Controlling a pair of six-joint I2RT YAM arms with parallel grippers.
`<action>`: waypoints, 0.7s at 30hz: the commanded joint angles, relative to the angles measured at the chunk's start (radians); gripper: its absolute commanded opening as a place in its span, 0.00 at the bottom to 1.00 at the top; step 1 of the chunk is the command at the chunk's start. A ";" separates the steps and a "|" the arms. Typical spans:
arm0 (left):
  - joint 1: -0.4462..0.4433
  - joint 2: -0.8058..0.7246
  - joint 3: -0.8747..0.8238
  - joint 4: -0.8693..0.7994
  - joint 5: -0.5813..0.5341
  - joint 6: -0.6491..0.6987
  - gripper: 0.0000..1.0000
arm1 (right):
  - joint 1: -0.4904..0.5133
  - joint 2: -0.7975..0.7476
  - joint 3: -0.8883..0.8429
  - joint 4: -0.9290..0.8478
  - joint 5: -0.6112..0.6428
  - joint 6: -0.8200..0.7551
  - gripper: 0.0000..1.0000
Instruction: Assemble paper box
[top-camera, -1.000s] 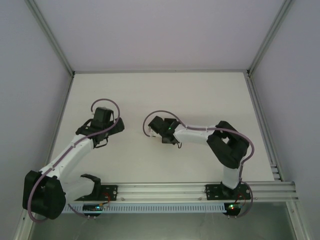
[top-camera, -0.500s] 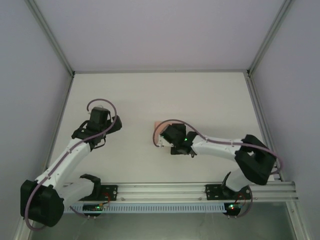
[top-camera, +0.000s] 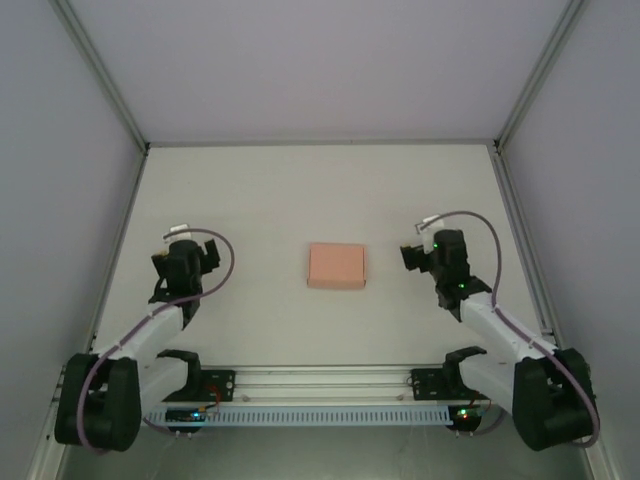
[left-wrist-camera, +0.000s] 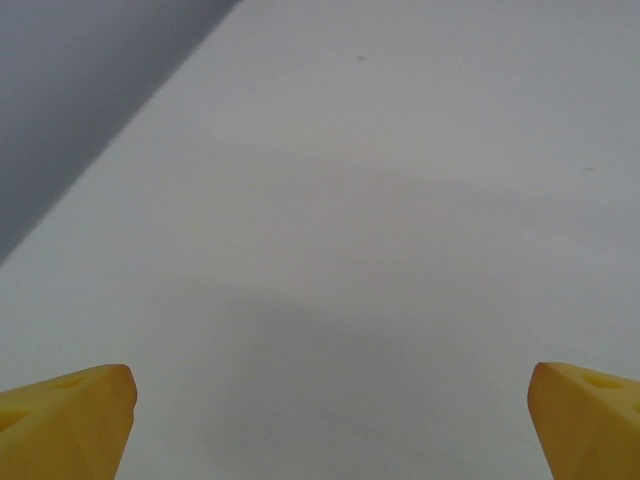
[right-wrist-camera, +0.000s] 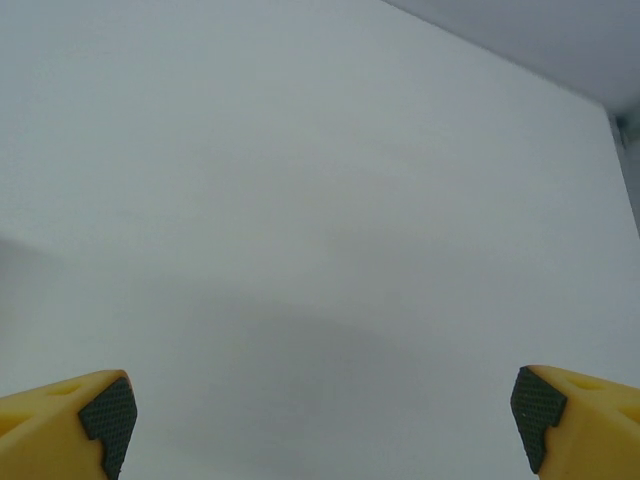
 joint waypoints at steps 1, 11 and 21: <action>0.034 0.064 -0.040 0.326 0.044 0.121 1.00 | -0.073 0.042 -0.119 0.360 -0.154 0.089 0.99; 0.088 0.379 -0.060 0.736 0.288 0.197 1.00 | -0.226 0.505 -0.101 0.823 -0.332 0.132 0.99; 0.152 0.499 0.048 0.651 0.367 0.150 0.99 | -0.221 0.520 -0.003 0.670 -0.233 0.202 0.99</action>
